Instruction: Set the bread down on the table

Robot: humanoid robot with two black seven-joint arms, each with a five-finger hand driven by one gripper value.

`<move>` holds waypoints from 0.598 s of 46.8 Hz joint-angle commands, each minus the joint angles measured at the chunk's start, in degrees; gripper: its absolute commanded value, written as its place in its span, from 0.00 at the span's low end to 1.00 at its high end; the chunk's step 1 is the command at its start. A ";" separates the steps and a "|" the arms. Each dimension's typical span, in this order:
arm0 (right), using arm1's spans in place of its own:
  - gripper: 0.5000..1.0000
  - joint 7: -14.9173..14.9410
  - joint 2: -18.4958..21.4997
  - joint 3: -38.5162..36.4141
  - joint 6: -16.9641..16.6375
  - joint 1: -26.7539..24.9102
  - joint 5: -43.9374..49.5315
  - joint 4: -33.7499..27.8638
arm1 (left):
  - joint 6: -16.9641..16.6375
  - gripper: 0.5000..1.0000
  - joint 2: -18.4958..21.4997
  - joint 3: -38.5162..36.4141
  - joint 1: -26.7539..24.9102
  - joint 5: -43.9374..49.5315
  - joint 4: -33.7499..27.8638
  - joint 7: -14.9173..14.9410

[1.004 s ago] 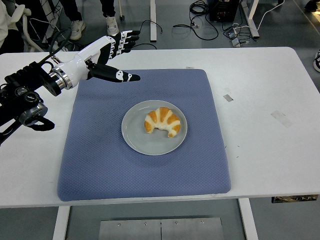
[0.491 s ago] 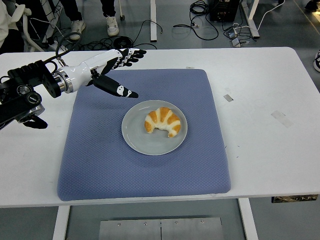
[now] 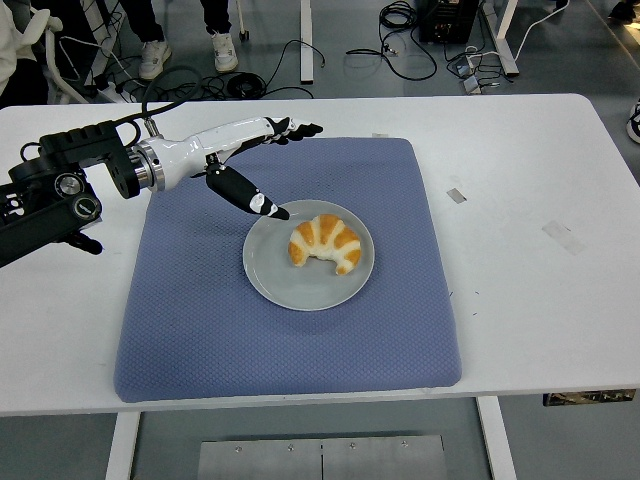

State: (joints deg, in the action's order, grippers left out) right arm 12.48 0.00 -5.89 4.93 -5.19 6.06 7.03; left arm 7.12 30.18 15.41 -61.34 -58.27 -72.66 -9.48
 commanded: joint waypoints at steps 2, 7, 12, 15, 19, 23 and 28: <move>1.00 0.00 0.00 0.00 -0.01 0.00 0.00 0.01 | 0.08 0.96 -0.12 -2.92 -1.23 -1.49 0.06 -0.19; 1.00 0.00 0.00 0.00 -0.01 0.00 0.00 0.00 | -0.01 0.96 -0.12 -4.86 -1.41 -3.86 0.59 -0.28; 1.00 0.00 0.00 0.00 -0.01 0.00 0.00 0.00 | -0.01 0.96 -0.20 -5.39 -1.33 -5.88 0.68 -0.28; 1.00 0.00 0.00 0.00 -0.01 0.00 0.00 0.01 | -0.01 0.96 -0.82 -5.48 -1.33 -6.76 0.77 -0.28; 1.00 0.00 0.00 0.00 -0.01 0.00 0.00 0.00 | -0.01 0.96 -1.87 -5.65 -1.33 -7.55 1.29 -0.28; 1.00 0.00 0.00 0.00 -0.01 0.00 0.00 0.00 | -0.01 0.96 -2.58 -6.35 -1.50 -8.26 2.35 -0.28; 1.00 0.00 0.00 0.00 -0.01 0.00 0.00 0.00 | -0.01 0.96 -3.72 -6.62 -1.59 -8.35 3.40 -0.28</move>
State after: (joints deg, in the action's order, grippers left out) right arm 12.48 0.00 -5.89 4.91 -5.19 6.06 7.04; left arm 7.12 27.07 8.94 -62.86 -66.51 -69.82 -9.77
